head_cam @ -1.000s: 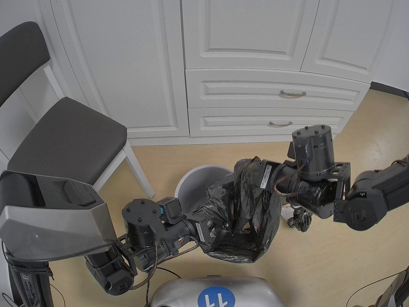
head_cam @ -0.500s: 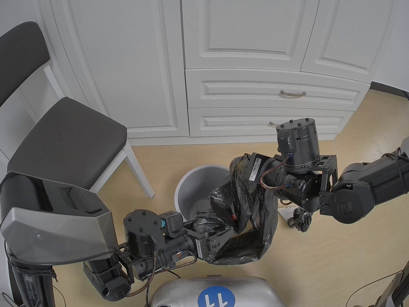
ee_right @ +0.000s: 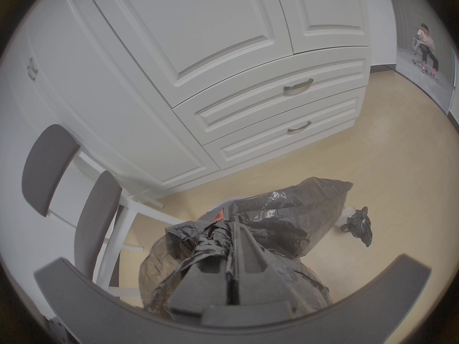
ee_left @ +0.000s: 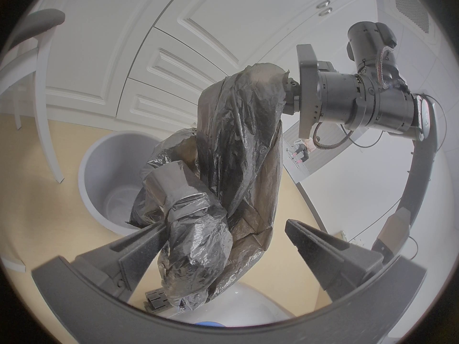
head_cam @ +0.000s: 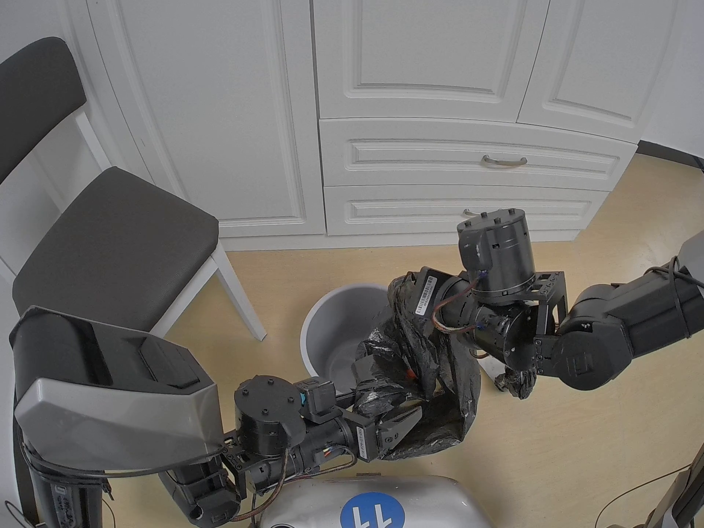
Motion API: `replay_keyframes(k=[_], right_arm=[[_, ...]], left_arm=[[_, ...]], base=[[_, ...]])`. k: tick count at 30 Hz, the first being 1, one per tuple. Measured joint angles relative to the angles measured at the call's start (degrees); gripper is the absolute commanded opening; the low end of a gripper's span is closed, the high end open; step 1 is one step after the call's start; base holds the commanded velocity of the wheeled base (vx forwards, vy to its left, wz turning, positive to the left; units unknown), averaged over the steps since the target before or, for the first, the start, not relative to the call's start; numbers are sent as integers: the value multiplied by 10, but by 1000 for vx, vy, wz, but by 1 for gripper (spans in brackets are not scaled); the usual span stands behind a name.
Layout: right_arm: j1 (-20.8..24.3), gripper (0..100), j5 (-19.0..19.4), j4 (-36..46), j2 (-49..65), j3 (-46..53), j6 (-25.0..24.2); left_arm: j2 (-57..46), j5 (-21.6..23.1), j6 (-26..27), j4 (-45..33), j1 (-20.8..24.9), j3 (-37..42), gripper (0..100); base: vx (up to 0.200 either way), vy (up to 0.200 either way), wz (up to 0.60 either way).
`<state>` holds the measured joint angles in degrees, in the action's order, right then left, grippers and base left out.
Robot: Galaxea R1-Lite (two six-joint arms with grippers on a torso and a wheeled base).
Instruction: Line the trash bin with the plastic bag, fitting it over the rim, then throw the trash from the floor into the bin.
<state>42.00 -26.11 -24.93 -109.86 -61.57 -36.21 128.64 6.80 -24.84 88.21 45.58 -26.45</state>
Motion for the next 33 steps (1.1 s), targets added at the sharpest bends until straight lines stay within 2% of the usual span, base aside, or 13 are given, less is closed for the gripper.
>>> replay_keyframes(k=[5, 16, 27, 33], right_arm=[[11, 0, -26, 0, -10, -11, -5], [12, 0, -28, 0, -14, -18, -8], [39, 0, -30, 11, -39, -46, -62], [48, 0, -45, 32, -59, -70, -82]], left_arm=[[0, -3, -8, 0, 2, -7, 100], [3, -31, -5, -1, -12, -28, 100], [10, -62, -13, -1, 20, -42, 100], [14, -80, -34, 0, 30, -53, 100]], base=[[0, 0, 0], [0, 0, 0], [0, 0, 0], [0, 0, 0]])
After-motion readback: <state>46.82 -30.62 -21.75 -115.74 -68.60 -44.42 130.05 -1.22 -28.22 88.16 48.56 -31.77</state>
